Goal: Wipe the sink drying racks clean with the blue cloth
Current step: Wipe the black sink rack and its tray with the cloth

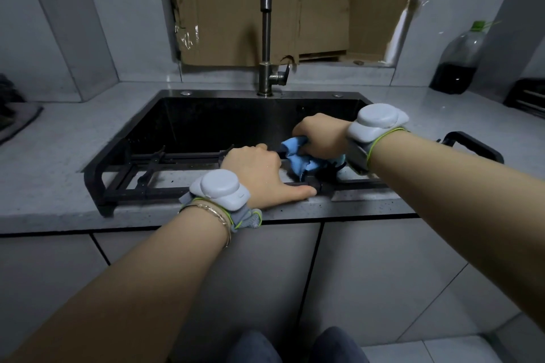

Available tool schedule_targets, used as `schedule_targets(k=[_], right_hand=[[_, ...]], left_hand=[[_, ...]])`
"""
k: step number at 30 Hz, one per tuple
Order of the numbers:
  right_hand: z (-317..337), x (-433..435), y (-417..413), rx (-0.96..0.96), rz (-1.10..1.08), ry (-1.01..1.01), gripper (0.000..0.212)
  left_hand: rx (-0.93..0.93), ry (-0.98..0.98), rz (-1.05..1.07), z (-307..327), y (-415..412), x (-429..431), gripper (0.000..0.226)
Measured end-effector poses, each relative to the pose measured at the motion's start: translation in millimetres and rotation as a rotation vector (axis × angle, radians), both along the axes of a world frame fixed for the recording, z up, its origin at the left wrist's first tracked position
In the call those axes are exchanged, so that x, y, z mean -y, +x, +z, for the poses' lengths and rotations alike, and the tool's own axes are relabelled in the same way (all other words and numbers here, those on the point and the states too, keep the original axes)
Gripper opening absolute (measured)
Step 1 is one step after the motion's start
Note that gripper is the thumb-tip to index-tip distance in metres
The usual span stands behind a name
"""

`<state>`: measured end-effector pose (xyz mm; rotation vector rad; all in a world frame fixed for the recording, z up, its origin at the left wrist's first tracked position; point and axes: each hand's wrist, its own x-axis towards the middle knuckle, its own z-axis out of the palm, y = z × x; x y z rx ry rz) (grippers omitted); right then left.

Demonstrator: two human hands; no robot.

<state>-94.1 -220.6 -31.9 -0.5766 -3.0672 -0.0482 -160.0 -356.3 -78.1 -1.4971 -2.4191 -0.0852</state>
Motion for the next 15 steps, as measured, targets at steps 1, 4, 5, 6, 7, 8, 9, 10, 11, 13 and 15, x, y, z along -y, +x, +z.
schedule_targets(k=[1,4,5,6,7,8,9,10,11,13,15], right_hand=[[0.7,-2.7,3.4,-0.001,-0.007,-0.005,0.012],[-0.1,-11.2,15.2,-0.020,-0.048,-0.028,0.019],[-0.1,-13.4,18.6,-0.027,-0.066,-0.034,0.020],[0.0,-15.6,21.2,-0.027,-0.088,-0.037,0.021],[1.1,-17.0,23.7,-0.026,-0.108,-0.036,0.023],[2.8,-18.1,26.2,-0.030,-0.121,-0.033,0.025],[5.0,-19.4,29.1,-0.057,-0.124,-0.028,0.025],[8.3,-21.9,34.7,-0.105,-0.126,-0.025,0.024],[13.6,-25.0,42.7,-0.196,-0.150,-0.049,0.021],[26.6,-37.1,61.9,-0.490,-0.263,-0.152,0.012],[39.8,-48.8,82.4,-0.751,-0.368,-0.211,0.007]], left_hand=[[-0.002,-0.001,0.003,-0.2,-0.7,0.0,0.069],[-0.008,-0.004,0.011,-1.1,-1.5,-0.9,0.070],[-0.008,-0.002,0.012,-0.9,-1.4,-1.3,0.071],[-0.006,-0.003,0.012,-0.6,-1.3,-1.4,0.070],[-0.005,-0.003,0.010,-0.4,-1.1,-1.2,0.070],[-0.004,-0.003,0.006,-0.4,-0.9,-0.9,0.069],[-0.007,0.000,0.005,-0.4,-0.9,-0.4,0.068],[-0.012,0.001,0.003,-0.1,-0.2,-0.5,0.069],[-0.016,-0.003,0.003,0.2,0.4,-0.4,0.069],[-0.021,-0.015,0.008,0.3,-0.7,0.2,0.070],[-0.010,-0.017,0.000,2.5,-1.1,-1.5,0.070]])
